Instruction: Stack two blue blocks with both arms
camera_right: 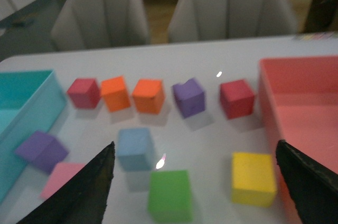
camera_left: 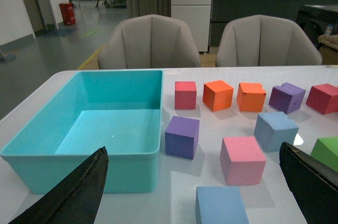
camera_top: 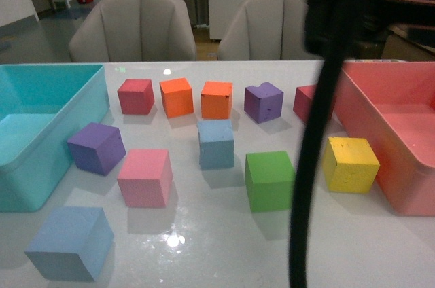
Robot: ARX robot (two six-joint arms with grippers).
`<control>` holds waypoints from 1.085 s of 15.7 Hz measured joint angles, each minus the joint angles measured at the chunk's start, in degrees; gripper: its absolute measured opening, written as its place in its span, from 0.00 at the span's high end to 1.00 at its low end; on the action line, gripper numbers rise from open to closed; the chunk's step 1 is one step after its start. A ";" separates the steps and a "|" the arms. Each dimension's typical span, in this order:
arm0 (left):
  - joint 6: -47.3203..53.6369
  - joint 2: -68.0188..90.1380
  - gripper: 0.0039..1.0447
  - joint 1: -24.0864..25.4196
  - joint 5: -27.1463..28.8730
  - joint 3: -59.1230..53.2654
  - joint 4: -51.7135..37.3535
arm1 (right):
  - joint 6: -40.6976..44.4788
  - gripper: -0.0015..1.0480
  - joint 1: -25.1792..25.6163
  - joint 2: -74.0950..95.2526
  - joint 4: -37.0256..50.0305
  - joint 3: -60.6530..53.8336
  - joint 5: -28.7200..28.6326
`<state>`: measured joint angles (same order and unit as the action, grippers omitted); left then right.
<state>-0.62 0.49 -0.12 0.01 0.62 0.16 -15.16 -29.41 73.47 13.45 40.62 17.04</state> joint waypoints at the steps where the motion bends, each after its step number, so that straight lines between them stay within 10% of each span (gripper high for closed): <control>1: 0.00 0.00 0.06 0.00 -0.02 0.00 0.00 | 5.73 0.20 0.79 -1.25 16.04 -7.76 6.64; 4: 0.00 0.00 0.06 0.00 0.15 0.00 0.02 | 12.28 0.44 8.39 -0.72 28.92 -15.23 4.13; 7: 0.00 0.00 0.06 0.15 -0.02 0.00 0.00 | 14.43 0.94 20.46 -29.40 19.71 -29.38 -7.23; 17: 0.00 0.00 0.06 0.15 0.11 0.00 0.02 | 14.91 0.98 29.83 -41.92 13.49 -36.48 -16.41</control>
<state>-0.62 0.49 0.03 0.12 0.62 0.19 -0.25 0.43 31.55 26.94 4.14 0.62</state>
